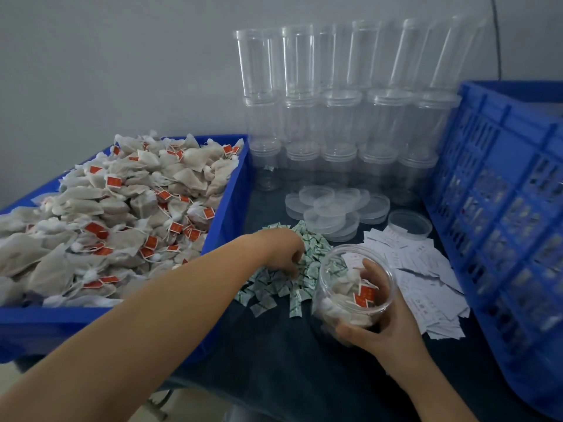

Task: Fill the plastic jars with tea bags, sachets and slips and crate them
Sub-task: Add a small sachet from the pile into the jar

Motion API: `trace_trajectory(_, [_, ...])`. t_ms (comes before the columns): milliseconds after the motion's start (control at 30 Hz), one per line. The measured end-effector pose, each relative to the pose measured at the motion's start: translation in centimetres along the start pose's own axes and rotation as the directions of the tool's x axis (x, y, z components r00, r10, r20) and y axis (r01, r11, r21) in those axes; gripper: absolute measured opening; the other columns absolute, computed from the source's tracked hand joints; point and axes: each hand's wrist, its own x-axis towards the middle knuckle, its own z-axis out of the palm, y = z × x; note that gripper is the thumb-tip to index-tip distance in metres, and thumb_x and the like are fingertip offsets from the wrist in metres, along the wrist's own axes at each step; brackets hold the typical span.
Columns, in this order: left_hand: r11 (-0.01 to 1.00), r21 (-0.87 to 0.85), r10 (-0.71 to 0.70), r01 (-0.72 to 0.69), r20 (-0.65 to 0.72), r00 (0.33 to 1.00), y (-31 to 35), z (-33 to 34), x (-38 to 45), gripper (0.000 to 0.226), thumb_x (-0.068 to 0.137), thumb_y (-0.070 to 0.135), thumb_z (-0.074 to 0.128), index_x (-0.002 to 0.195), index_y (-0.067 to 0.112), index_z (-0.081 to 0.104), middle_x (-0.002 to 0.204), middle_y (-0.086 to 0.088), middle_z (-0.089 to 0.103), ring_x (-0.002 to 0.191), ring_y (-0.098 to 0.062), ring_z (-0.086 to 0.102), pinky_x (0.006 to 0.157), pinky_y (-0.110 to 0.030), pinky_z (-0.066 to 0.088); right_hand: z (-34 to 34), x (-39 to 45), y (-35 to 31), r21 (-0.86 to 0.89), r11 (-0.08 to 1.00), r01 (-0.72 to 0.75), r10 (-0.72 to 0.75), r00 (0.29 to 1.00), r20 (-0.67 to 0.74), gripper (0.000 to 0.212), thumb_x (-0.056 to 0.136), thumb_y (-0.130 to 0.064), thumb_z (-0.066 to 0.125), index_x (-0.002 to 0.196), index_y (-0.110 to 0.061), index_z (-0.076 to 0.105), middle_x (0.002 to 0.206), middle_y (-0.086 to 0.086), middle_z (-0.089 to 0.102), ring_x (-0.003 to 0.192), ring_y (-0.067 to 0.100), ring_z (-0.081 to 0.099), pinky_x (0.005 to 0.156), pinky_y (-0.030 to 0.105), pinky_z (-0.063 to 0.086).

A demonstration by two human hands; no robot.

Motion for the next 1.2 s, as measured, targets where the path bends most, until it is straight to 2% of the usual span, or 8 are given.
trace_trajectory(133, [1.000,-0.022,0.015,-0.016,-0.031,0.999,0.2,-0.6,-0.3,0.027,0.091,0.032,0.058,0.089,0.008,0.067,0.089,-0.008,0.067,0.080,-0.024,0.059,0.073,-0.036,0.047,0.0,0.0,0.1,0.004,1.000,-0.004,0.004,1.000,0.012,0.097,0.046,-0.030,0.094,0.131,-0.039,0.048,0.124,-0.034,0.061,0.115,-0.007,0.060,0.086,0.008,0.048])
trace_trajectory(267, [0.979,-0.192,0.029,-0.071,-0.216,0.976,0.7,-3.3,-2.2,0.018,0.090,0.032,0.062,0.093,0.015,0.069,0.088,0.002,0.068,0.081,-0.013,0.062,0.077,-0.031,0.052,0.0,0.1,-0.1,0.007,1.000,-0.015,0.015,0.999,0.028,0.099,0.045,-0.039,0.091,0.133,-0.040,0.046,0.124,-0.037,0.058,0.116,-0.009,0.058,0.086,0.007,0.048])
trace_trajectory(367, [0.905,-0.385,0.017,-0.179,-0.387,0.922,1.8,-6.0,-4.5,0.009,0.083,0.031,0.070,0.085,0.024,0.066,0.079,0.009,0.069,0.074,-0.003,0.065,0.074,-0.022,0.054,0.2,0.1,-0.3,0.001,1.000,-0.014,0.014,0.999,0.036,0.097,0.046,-0.038,0.090,0.132,-0.041,0.047,0.124,-0.038,0.057,0.117,-0.009,0.057,0.085,0.007,0.048])
trace_trajectory(467, [0.836,-0.433,0.107,-0.337,-0.474,0.874,4.0,-8.2,-7.1,0.008,0.079,0.030,0.073,0.080,0.027,0.066,0.075,0.013,0.070,0.068,0.003,0.064,0.067,-0.015,0.053,0.3,0.2,-0.3,-0.012,1.000,-0.017,0.017,0.999,0.041,0.097,0.045,-0.038,0.090,0.132,-0.041,0.046,0.122,-0.040,0.056,0.116,-0.010,0.057,0.086,0.008,0.048])
trace_trajectory(633, [0.898,-0.238,0.310,-0.370,-0.256,0.916,7.8,-9.1,-8.9,0.005,0.086,0.028,0.067,0.090,0.032,0.069,0.079,0.020,0.066,0.076,0.008,0.059,0.072,-0.007,0.046,0.3,0.3,-0.4,-0.005,1.000,-0.026,0.026,0.999,0.038,0.095,0.047,-0.035,0.092,0.132,-0.033,0.049,0.123,-0.026,0.063,0.115,0.001,0.062,0.086,0.011,0.049])
trace_trajectory(767, [0.941,0.042,0.338,-0.335,-0.129,0.932,9.9,-7.5,-7.7,0.018,0.092,0.016,0.055,0.103,0.020,0.070,0.097,0.008,0.064,0.086,-0.007,0.057,0.079,-0.025,0.048,0.3,0.4,-0.5,-0.005,1.000,-0.022,0.022,0.999,0.027,0.090,0.052,-0.032,0.091,0.132,-0.032,0.050,0.122,-0.015,0.067,0.113,0.007,0.065,0.086,0.015,0.051])
trace_trajectory(1033, [0.926,0.284,0.296,-0.247,-0.144,0.944,11.0,-5.5,-5.9,0.021,0.089,0.006,0.050,0.095,0.017,0.067,0.066,0.007,0.042,0.060,-0.016,0.047,0.047,-0.023,0.029,0.3,0.3,-0.4,0.018,0.999,-0.037,0.036,0.999,0.021,0.091,0.052,-0.032,0.090,0.133,-0.031,0.049,0.123,-0.018,0.066,0.115,0.004,0.063,0.086,0.014,0.051])
trace_trajectory(1200, [0.915,0.335,0.264,-0.225,-0.076,0.962,11.8,-4.7,-5.5,0.018,0.090,0.003,0.049,0.094,0.015,0.062,0.064,0.005,0.035,0.052,-0.009,0.033,0.047,-0.025,0.028,0.4,0.2,-0.5,0.021,0.998,-0.055,0.054,0.998,0.034,0.091,0.049,-0.035,0.090,0.131,-0.035,0.049,0.121,-0.021,0.065,0.115,0.003,0.062,0.087,0.015,0.052])
